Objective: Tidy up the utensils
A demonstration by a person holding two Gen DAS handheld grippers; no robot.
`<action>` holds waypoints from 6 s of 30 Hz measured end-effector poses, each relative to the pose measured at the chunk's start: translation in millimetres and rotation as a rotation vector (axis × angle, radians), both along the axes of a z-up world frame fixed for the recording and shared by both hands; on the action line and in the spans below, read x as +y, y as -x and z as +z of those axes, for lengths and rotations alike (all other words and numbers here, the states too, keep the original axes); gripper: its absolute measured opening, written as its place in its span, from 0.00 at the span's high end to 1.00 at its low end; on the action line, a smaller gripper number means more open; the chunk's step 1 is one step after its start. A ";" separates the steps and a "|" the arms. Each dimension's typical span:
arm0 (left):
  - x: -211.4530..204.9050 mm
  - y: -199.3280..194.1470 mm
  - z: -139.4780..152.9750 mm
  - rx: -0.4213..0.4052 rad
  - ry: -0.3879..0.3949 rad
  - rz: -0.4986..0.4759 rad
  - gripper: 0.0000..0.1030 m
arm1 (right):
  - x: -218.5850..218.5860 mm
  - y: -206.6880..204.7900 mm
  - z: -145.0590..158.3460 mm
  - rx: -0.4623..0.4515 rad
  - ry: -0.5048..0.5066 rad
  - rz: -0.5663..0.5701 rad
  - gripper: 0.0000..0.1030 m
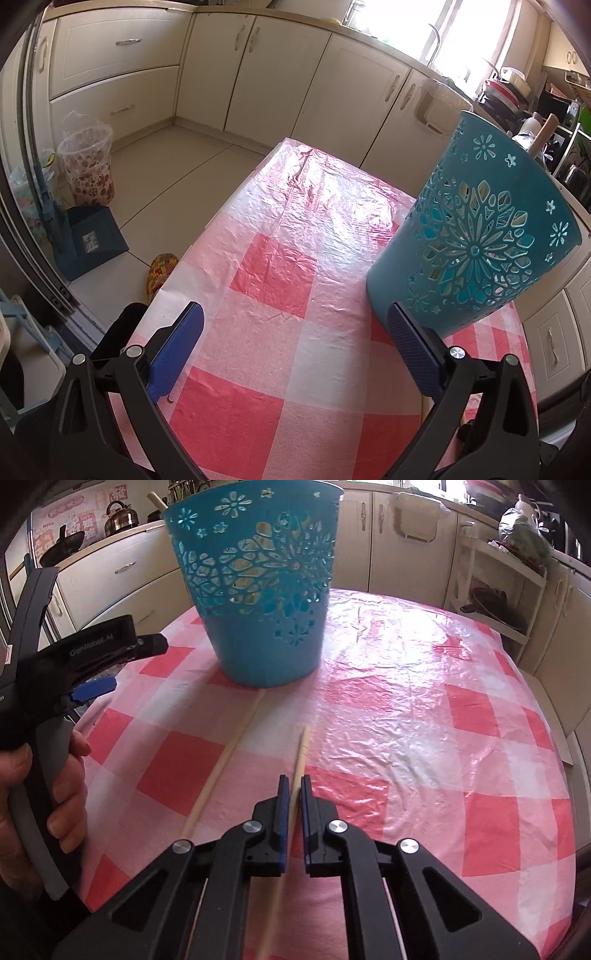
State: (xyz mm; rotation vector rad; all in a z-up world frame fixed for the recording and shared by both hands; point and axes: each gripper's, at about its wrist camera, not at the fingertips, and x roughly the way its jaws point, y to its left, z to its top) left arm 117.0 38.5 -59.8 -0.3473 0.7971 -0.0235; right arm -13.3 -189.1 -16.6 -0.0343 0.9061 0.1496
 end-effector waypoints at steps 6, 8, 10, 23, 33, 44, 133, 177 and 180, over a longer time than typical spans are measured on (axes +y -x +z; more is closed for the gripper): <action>-4.9 -1.4 -1.7 0.016 -0.014 -0.025 0.08 | -40.0 -6.1 -0.4 0.000 -0.011 -0.056 0.94; -14.6 -1.7 -0.4 0.040 -0.048 -0.067 0.08 | -49.2 -6.6 -0.4 0.000 -0.044 -0.064 0.94; -26.9 3.9 2.8 0.045 -0.065 -0.124 0.08 | -52.5 -6.2 -0.5 0.000 -0.071 -0.069 0.94; -142.4 25.6 5.0 0.078 -0.479 -0.313 0.32 | -74.8 -10.6 -3.2 0.023 -0.244 -0.077 0.93; -138.5 36.4 -5.7 0.119 -0.394 -0.289 0.95 | -67.4 -5.4 -0.2 0.014 -0.230 -0.050 0.77; -118.4 30.2 -3.4 0.177 -0.413 -0.305 0.55 | -67.5 -4.8 -1.5 0.010 -0.232 -0.048 0.72; -76.0 -19.2 171.2 -0.509 -0.213 -0.015 0.52 | -64.5 -6.9 -1.4 0.013 -0.288 -0.009 0.53; -28.9 6.0 12.9 0.008 -0.148 -0.108 0.08 | -36.9 -31.3 1.3 0.133 -0.010 0.032 0.94; -30.4 5.2 12.1 0.014 -0.152 -0.112 0.08 | -27.6 -26.8 0.6 0.098 0.082 0.076 0.94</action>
